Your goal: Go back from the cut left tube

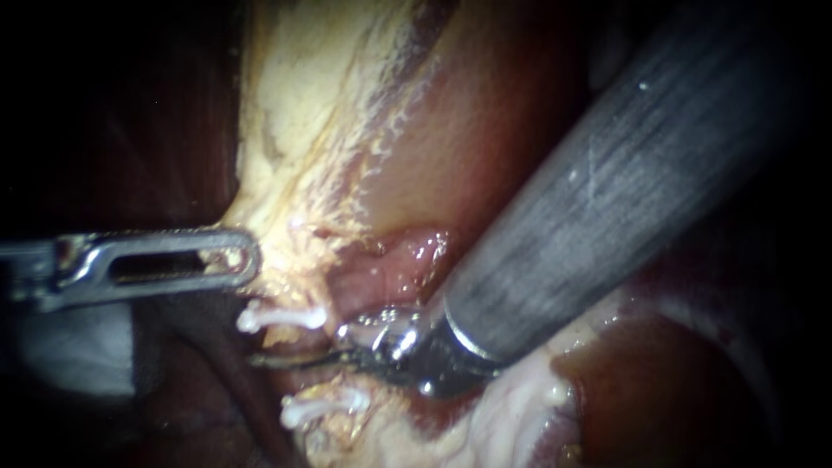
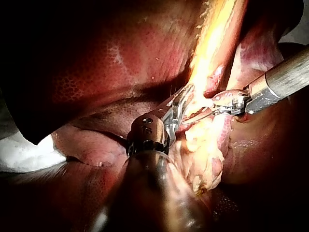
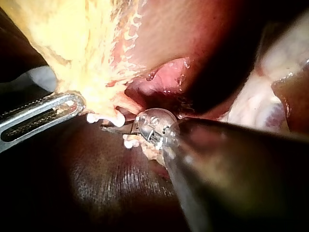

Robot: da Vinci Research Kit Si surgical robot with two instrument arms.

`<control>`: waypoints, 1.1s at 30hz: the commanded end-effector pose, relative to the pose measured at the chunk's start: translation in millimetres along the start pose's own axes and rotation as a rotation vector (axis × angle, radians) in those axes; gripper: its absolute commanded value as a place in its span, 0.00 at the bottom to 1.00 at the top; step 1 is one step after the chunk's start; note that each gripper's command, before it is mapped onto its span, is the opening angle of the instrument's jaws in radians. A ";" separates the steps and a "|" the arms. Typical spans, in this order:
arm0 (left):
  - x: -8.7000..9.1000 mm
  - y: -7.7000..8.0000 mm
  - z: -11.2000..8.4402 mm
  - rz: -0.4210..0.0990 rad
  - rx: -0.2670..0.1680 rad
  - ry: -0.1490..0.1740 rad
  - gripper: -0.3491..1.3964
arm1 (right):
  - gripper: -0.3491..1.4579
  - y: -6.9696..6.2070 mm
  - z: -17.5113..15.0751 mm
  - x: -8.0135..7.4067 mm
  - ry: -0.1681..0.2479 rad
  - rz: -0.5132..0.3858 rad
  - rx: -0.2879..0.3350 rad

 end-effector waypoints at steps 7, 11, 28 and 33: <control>0.0 0.0 0.0 0.000 0.001 0.000 0.00 | 0.42 0.0 0.8 0.2 0.011 -0.007 0.004; 0.0 0.0 0.0 0.000 0.001 0.000 0.00 | 0.57 0.1 1.1 0.0 0.011 -0.014 0.003; 0.0 0.3 -0.2 0.002 0.002 0.001 0.00 | 0.86 -1.7 -2.2 -2.2 0.033 -0.242 0.056; -0.1 0.4 -0.1 0.002 0.002 0.002 0.00 | 0.95 -2.4 -6.9 -4.3 0.077 -0.378 0.089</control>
